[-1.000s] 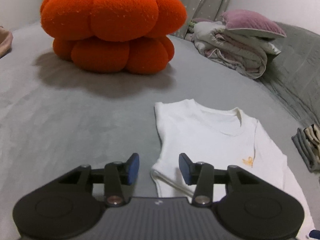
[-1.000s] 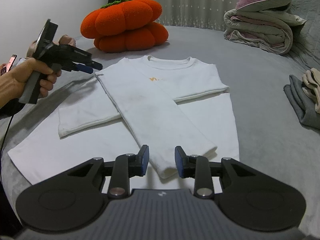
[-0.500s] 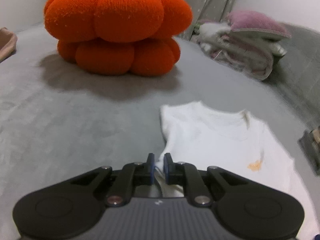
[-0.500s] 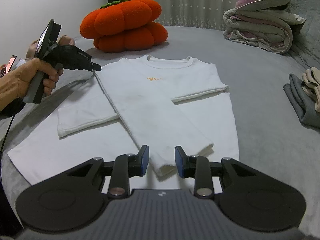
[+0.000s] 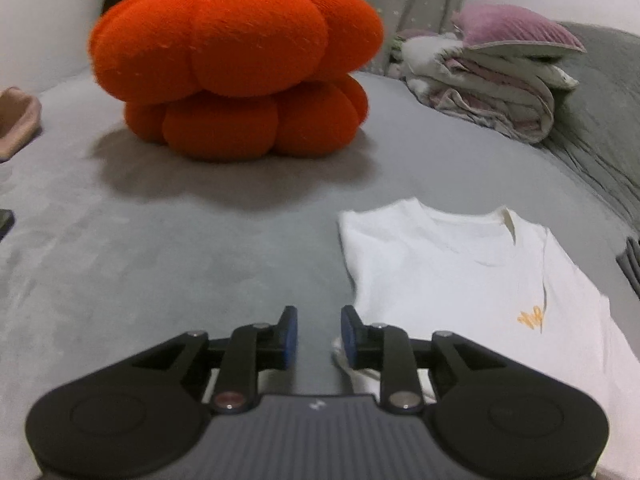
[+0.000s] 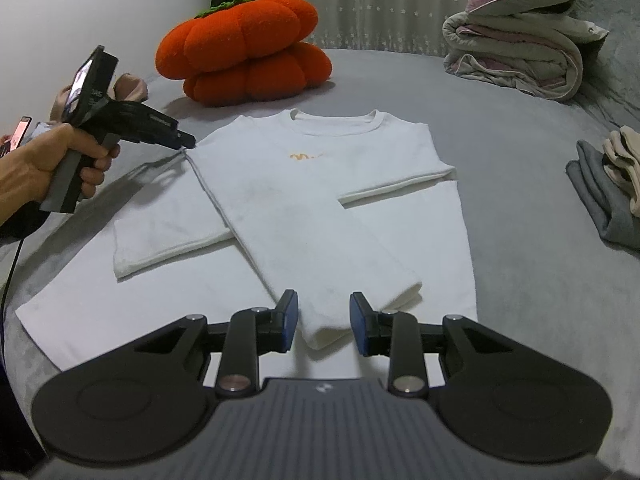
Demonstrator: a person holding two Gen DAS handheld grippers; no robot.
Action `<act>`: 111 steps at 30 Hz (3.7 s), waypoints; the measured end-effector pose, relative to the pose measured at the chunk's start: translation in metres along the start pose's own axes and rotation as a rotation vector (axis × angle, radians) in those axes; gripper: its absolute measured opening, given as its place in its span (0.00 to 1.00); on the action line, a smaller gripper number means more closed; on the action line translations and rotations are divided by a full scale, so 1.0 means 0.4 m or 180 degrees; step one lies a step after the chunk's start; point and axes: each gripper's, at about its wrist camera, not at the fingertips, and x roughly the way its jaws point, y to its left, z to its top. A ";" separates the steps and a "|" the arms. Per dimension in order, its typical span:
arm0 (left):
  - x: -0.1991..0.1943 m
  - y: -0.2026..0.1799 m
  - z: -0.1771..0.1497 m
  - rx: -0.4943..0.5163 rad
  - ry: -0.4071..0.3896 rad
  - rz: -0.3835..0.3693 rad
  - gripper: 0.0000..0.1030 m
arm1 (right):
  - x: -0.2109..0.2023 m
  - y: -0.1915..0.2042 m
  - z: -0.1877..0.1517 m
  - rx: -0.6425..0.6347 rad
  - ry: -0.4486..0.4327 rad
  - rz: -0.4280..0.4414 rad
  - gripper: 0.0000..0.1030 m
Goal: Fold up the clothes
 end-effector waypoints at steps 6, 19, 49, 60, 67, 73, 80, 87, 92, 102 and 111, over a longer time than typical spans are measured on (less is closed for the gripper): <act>-0.039 -0.056 0.003 0.0158 -0.0043 -0.0126 0.23 | 0.006 -0.008 0.002 0.0068 0.0023 0.0009 0.32; -0.154 -0.320 -0.144 0.0465 0.0236 -0.0567 0.23 | 0.027 -0.026 -0.004 0.0238 0.0345 0.0035 0.42; -0.241 -0.343 -0.285 0.0274 0.0433 -0.0479 0.23 | 0.024 -0.032 -0.009 0.0120 0.0364 -0.0038 0.41; -0.273 -0.256 -0.289 -0.0048 0.0505 -0.0611 0.24 | -0.025 -0.058 0.011 0.0287 -0.0041 -0.0049 0.41; -0.266 -0.252 -0.292 -0.0019 0.0531 -0.0575 0.26 | 0.009 -0.026 0.004 0.0117 0.0097 0.0031 0.41; -0.267 -0.239 -0.294 -0.0058 0.0532 -0.0605 0.26 | 0.056 0.004 -0.006 -0.0109 0.0437 0.0012 0.43; -0.284 -0.211 -0.302 -0.0151 0.0519 -0.0608 0.26 | 0.028 -0.012 -0.023 -0.0058 0.0473 0.0029 0.42; -0.301 -0.214 -0.316 -0.0086 0.0458 -0.0518 0.26 | 0.019 -0.020 -0.032 -0.0018 0.0485 0.0037 0.43; -0.323 -0.202 -0.335 -0.0171 0.0472 -0.0366 0.28 | 0.014 -0.023 -0.040 -0.0018 0.0461 0.0041 0.43; -0.419 -0.146 -0.421 -0.0306 0.0334 -0.0237 0.27 | -0.059 -0.037 -0.099 0.0053 0.0431 -0.0053 0.43; -0.495 -0.130 -0.479 -0.0279 0.0250 -0.0096 0.27 | -0.132 -0.066 -0.158 0.0334 0.0441 -0.0087 0.43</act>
